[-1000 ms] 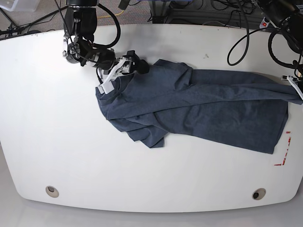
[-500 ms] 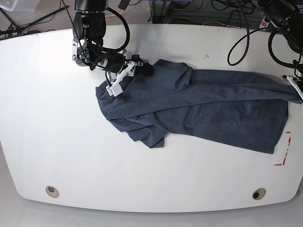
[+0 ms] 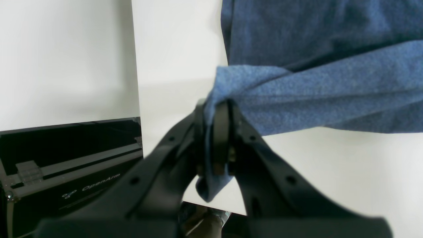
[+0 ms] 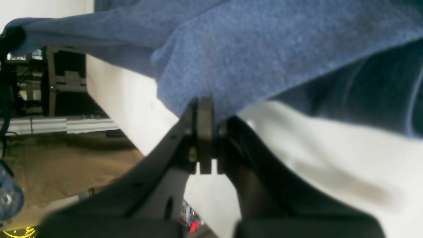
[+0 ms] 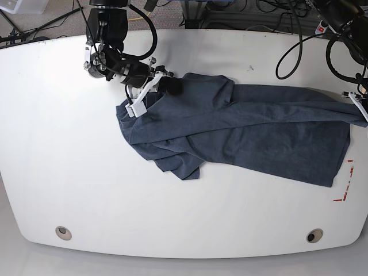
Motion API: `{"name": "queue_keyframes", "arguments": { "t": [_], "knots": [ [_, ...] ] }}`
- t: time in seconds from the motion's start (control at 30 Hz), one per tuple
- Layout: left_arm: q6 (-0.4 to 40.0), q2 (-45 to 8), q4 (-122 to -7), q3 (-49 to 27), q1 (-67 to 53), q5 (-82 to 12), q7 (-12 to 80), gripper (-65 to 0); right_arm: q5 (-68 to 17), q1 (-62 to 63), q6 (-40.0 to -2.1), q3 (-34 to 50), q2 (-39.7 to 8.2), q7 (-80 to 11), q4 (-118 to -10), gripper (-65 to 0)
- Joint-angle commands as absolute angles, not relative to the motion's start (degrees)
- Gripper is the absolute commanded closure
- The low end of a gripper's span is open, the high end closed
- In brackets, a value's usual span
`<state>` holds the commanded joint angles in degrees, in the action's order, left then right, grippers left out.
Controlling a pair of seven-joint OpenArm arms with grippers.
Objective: Fold the T-shirt properly
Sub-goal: 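Lift the T-shirt with both grippers and lay it flat, print up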
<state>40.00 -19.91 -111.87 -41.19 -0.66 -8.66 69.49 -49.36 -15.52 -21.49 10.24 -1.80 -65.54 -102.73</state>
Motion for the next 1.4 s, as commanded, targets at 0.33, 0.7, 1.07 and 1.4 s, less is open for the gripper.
{"name": "queue_keyframes", "arguments": {
  "t": [0.33,0.7,1.07,1.4],
  "knots": [
    [40.0,-19.7,-112.3,-39.0,-0.9,-8.7,69.5,0.0,-50.3,-28.7,-22.2,17.6,-6.5,-65.5,-115.5,0.0],
    [40.0,-15.9,-112.7,-39.3,-7.7,-8.9,66.2,0.0,-60.0,-34.6,-24.1,33.6,-11.6,-65.5,-115.3,0.0],
    [40.0,-6.2,-113.2,-26.9,-3.9,0.3,61.0,0.0,-50.8,-21.9,-23.8,36.0,-14.6,-65.6,-114.6,0.0],
    [40.0,-2.2,-113.1,-19.6,4.5,6.4,60.9,0.0,-47.5,-4.9,-24.1,31.7,-17.5,-65.3,-105.7,0.0]
  ]
}}
